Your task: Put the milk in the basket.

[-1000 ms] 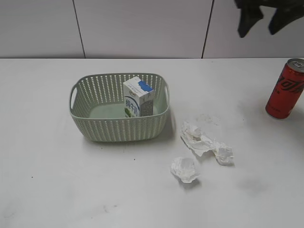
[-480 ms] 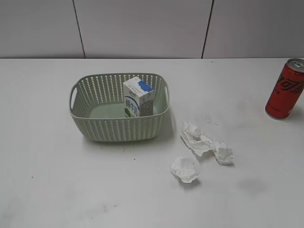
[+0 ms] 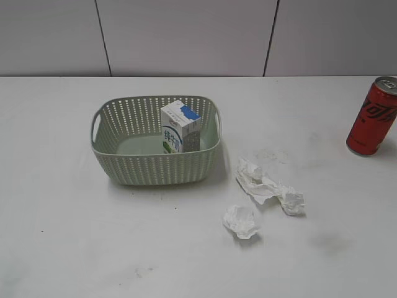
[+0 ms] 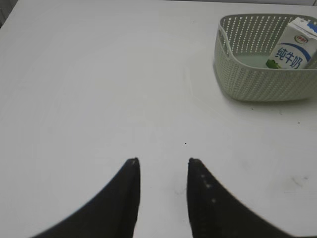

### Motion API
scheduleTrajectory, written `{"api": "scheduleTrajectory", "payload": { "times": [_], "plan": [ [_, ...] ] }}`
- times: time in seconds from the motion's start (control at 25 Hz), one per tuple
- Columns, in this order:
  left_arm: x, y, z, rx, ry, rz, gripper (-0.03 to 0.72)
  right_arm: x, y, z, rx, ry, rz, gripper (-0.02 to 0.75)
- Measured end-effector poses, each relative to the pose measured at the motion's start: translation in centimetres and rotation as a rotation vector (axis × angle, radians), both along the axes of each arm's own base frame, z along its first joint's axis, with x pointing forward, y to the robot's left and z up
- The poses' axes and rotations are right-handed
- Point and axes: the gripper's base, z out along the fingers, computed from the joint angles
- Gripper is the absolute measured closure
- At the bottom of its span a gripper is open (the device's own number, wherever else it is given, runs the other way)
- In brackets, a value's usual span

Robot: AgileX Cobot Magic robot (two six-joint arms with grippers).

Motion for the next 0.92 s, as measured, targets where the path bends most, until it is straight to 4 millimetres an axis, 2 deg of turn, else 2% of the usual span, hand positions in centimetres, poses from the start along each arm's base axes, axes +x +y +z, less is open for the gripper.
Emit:
{"api": "scheduleTrajectory", "payload": {
  "times": [0.2,0.36,0.52,0.68,0.92],
  "plan": [
    [0.0,0.0,0.0,0.000,0.000,0.000,0.454,-5.2,0.0,-2.3,-0.005,-0.129,0.009,0.146],
    [0.0,0.0,0.0,0.000,0.000,0.000,0.454,-8.1,0.0,-3.7,-0.007,-0.214,0.011,0.146],
    [0.0,0.0,0.0,0.000,0.000,0.000,0.454,-10.1,0.2,-3.2,0.005,-0.306,0.010,0.146],
    [0.0,0.0,0.0,0.000,0.000,0.000,0.454,-12.1,0.3,-3.5,0.026,-0.350,0.011,0.146],
    [0.0,0.0,0.0,0.000,0.000,0.000,0.454,-14.8,0.4,-2.9,0.032,-0.520,0.015,0.146]
  ]
}}
